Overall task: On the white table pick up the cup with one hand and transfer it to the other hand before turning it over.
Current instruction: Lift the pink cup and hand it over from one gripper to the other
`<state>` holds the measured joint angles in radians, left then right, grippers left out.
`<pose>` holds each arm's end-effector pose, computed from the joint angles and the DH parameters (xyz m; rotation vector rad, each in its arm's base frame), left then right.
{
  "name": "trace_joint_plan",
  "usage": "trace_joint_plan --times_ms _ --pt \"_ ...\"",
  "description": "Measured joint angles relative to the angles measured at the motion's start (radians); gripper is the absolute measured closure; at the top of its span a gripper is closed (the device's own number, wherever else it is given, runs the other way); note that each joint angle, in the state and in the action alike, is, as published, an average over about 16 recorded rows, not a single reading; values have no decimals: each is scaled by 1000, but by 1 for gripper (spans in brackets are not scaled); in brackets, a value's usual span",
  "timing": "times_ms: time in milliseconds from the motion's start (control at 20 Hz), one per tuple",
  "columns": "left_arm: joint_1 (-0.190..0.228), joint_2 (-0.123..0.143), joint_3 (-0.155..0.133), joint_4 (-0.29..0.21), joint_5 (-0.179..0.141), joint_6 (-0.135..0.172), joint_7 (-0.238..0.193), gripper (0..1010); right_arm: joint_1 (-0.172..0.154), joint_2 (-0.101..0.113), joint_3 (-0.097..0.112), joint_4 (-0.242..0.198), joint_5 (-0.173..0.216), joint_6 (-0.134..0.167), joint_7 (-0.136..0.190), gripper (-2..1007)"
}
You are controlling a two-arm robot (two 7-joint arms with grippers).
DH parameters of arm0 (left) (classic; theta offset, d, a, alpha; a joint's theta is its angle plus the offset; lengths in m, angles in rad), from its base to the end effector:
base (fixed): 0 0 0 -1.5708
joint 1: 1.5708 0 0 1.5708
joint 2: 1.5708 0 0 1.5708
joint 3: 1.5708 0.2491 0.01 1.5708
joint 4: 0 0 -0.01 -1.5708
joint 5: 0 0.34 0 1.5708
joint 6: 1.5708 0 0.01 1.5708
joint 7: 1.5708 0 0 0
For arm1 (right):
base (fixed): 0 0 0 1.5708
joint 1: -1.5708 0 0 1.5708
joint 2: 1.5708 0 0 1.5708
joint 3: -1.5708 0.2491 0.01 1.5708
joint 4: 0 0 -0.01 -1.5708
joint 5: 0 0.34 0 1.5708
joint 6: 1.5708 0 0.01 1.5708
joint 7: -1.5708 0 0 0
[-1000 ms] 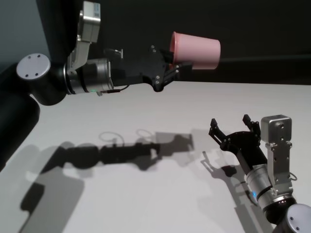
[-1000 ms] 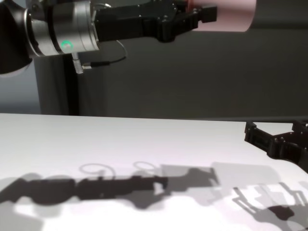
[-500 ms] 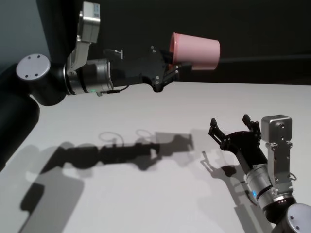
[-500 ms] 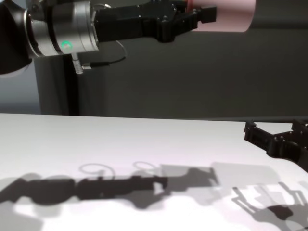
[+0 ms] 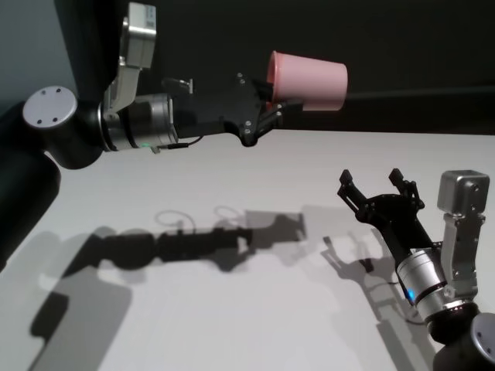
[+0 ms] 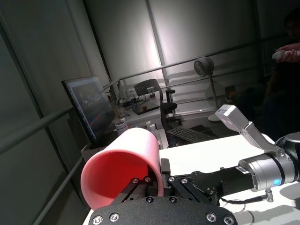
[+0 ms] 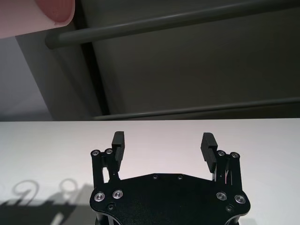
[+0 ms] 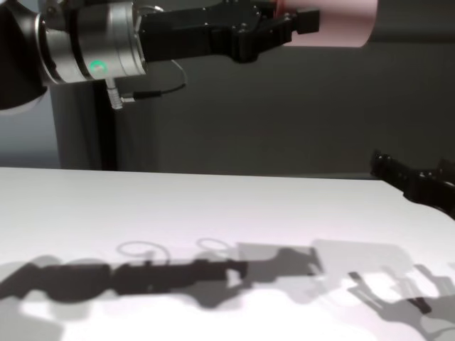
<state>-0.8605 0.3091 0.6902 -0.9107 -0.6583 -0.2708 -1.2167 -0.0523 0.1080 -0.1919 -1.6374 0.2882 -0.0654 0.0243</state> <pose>0.5224 -0.0266 -0.1618 -0.0517 -0.2485 0.0524 0.3402 0.0427 -0.2593 0.1830 0.1177 -1.3508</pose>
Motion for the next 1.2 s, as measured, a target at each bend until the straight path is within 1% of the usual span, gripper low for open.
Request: trace_joint_plan --times_ms 350,650,900,1200 --pt "0 0 0 0 0 0 0 962 -2 -30 57 -3 90 -20 59 4" --pt "0 0 0 1 -1 0 0 962 -1 -52 100 -3 184 -38 110 4" --pt "0 0 0 1 -1 0 0 962 8 -66 128 3 273 -52 154 4" --pt "0 0 0 1 -1 0 0 962 28 -79 150 21 382 -69 207 4"
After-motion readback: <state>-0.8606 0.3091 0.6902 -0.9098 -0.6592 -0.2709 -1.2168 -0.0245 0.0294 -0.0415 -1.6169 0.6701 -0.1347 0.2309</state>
